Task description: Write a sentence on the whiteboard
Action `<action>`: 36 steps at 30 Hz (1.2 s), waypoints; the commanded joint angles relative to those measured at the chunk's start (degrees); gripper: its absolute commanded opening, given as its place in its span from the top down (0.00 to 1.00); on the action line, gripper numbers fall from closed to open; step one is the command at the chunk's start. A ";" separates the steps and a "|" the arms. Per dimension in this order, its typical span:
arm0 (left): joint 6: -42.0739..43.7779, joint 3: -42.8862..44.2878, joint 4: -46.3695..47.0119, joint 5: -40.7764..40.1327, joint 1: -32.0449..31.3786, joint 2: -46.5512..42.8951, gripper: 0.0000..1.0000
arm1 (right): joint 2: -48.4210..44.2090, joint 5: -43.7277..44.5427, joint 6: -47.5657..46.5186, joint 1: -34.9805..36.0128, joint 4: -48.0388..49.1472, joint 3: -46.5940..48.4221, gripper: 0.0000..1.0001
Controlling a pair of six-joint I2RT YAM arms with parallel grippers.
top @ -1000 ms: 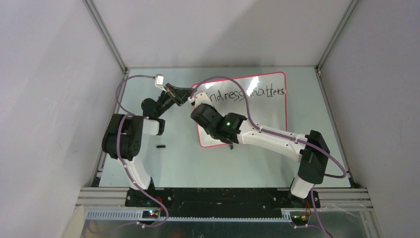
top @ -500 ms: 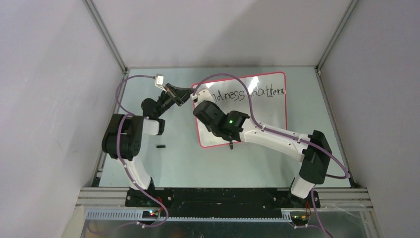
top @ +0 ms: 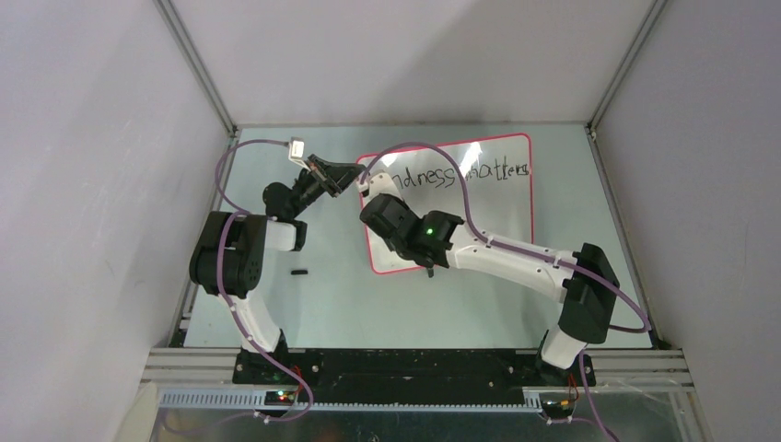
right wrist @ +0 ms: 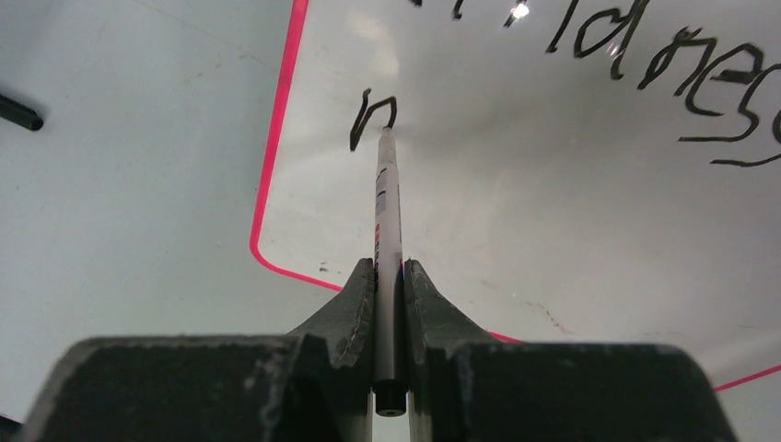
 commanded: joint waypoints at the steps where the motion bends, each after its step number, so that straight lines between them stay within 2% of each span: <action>1: 3.31 0.83 2.55 2.21 -0.31 -0.05 1.00 | -1.71 1.13 1.72 0.57 -1.37 -1.51 1.00; 16: 3.31 0.93 2.55 2.20 -0.23 0.04 1.00 | -1.49 1.42 0.98 0.92 -1.15 -1.80 1.00; 36: 3.31 0.93 2.59 2.31 -0.29 0.02 1.00 | 0.09 0.64 -2.71 -1.37 0.39 4.37 1.00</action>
